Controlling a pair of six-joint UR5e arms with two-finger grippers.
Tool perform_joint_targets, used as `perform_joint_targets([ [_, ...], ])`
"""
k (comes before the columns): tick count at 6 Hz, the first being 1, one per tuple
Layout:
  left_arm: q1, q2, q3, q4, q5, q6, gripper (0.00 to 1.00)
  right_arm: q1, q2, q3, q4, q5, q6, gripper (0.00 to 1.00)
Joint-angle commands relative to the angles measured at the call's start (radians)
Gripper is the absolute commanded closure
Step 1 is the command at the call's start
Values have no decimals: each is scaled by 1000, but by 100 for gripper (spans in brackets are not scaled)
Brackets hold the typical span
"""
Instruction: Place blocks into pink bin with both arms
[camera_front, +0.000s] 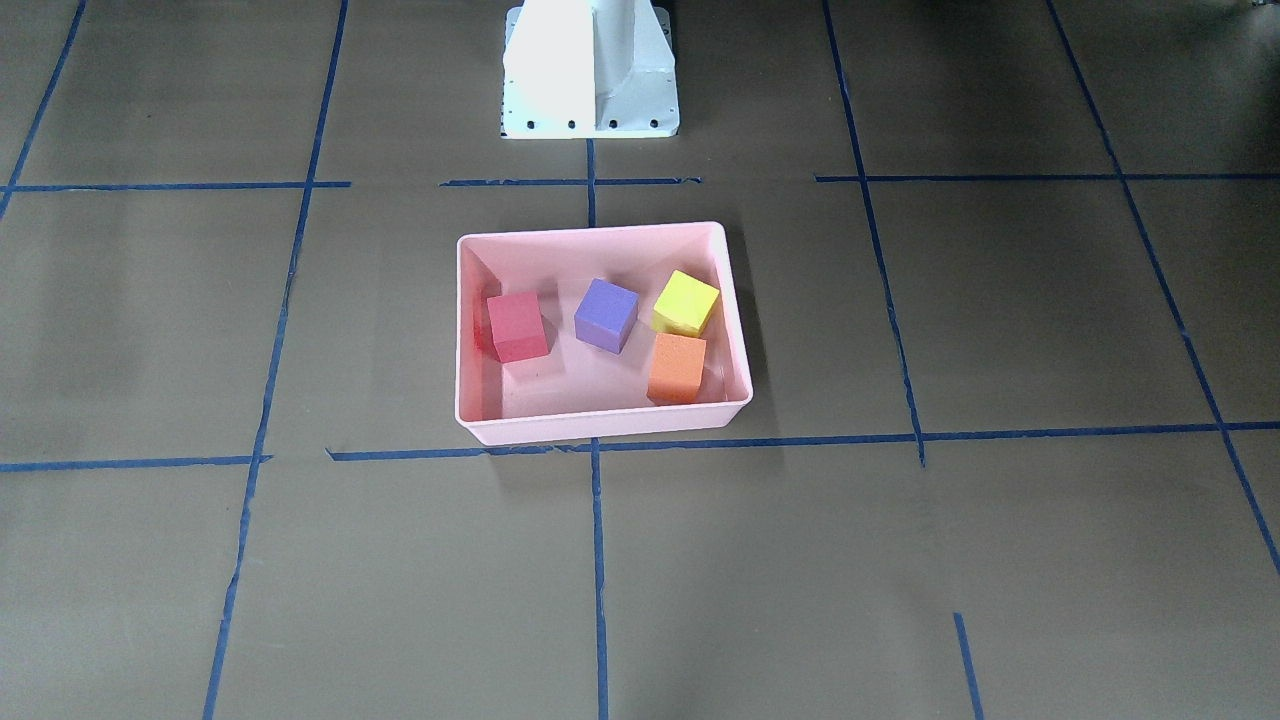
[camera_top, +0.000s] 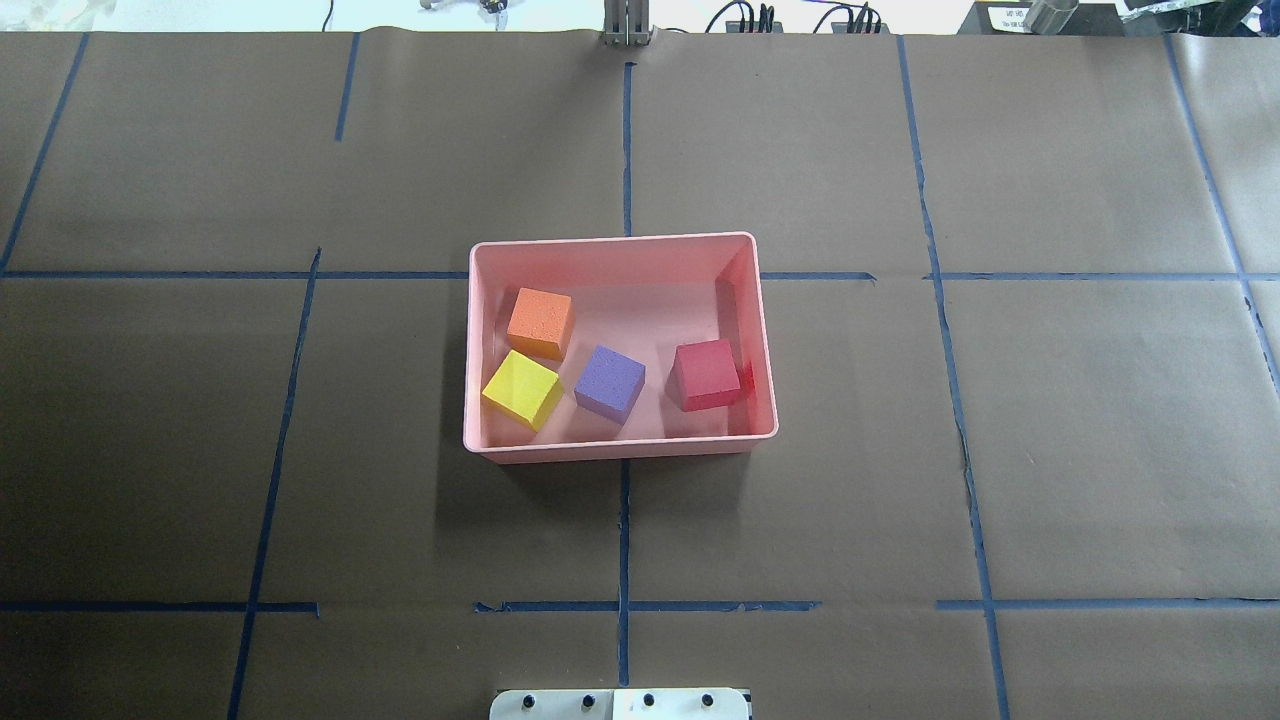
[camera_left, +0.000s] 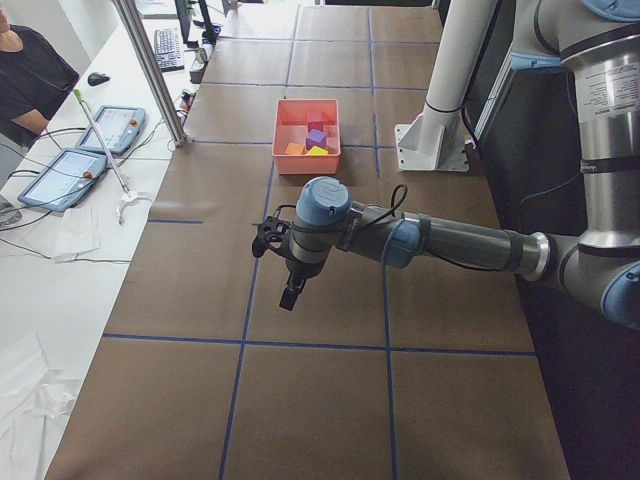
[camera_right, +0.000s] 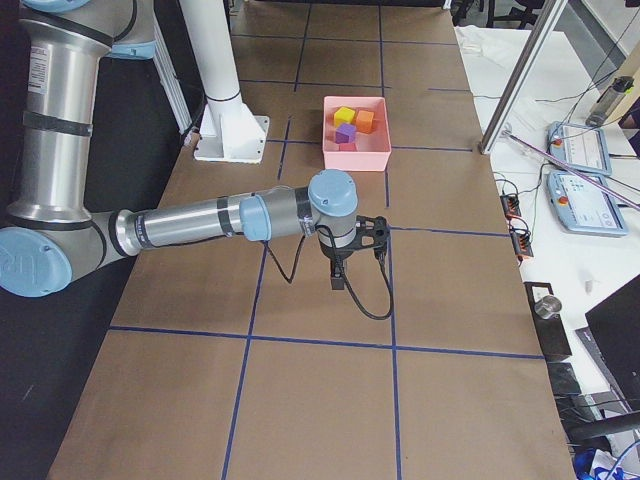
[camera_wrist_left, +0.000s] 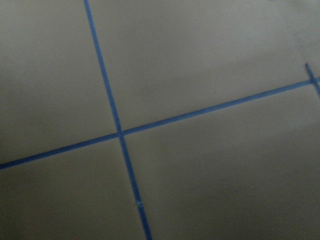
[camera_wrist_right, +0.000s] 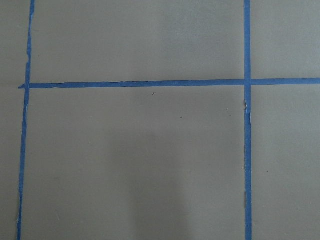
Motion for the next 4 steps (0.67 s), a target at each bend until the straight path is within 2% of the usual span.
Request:
perform_joint_targets([
  [1, -5, -34, -2, 266, 0, 49, 0, 2, -8, 3, -2, -37, -31, 0],
  [2, -5, -24, 28, 276, -42, 42, 0, 1, -13, -9, -4, -44, -75, 0],
  [4, -7, -18, 42, 267, -47, 49, 0, 1, -63, -9, -8, -69, -149, 0],
])
